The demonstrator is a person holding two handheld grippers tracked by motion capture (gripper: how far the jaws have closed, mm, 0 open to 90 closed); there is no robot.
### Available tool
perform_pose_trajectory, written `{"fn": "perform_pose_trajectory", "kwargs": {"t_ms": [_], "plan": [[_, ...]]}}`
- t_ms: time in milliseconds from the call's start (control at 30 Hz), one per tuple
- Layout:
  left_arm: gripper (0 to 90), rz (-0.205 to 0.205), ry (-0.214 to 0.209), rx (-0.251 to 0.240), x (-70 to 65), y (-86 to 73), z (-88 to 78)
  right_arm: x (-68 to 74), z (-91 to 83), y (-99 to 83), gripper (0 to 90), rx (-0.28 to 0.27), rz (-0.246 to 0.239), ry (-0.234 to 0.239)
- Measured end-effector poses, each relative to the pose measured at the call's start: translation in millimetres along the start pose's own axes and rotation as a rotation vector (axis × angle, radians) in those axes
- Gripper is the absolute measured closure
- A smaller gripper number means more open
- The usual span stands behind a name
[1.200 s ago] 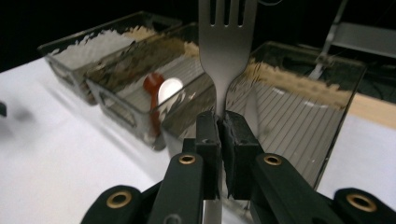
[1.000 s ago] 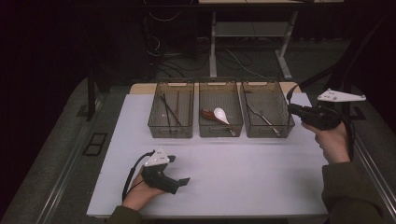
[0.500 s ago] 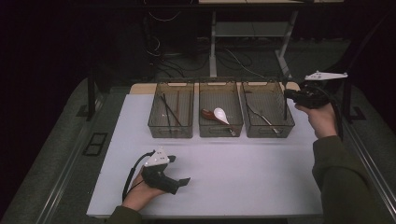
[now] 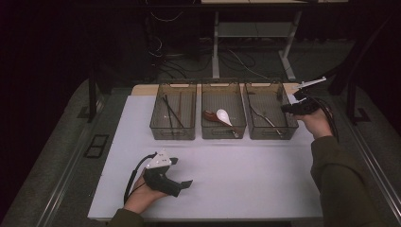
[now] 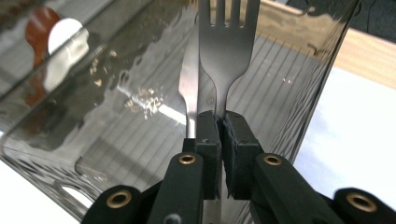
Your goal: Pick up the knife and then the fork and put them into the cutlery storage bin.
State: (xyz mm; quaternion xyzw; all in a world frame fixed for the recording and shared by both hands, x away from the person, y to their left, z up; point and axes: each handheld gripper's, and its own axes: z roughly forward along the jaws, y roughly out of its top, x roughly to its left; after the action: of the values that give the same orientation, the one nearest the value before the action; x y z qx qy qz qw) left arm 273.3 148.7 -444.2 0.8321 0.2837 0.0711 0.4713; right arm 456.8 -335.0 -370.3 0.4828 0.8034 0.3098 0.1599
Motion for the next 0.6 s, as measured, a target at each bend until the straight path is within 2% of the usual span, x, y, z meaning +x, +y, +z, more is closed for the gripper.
{"fn": "perform_pose_trajectory", "kwargs": {"t_ms": [333, 600], "plan": [[0.6, 0.002, -0.002, -0.001, 0.0, -0.1, -0.4, 0.2, 12.4, -0.7, 82.4, 0.041, -0.004, -0.004], [0.6, 0.001, -0.003, 0.002, -0.2, -0.2, 0.0, -4.2, 9.3, -3.1, 63.5, 0.003, 0.034, 0.019]]}}
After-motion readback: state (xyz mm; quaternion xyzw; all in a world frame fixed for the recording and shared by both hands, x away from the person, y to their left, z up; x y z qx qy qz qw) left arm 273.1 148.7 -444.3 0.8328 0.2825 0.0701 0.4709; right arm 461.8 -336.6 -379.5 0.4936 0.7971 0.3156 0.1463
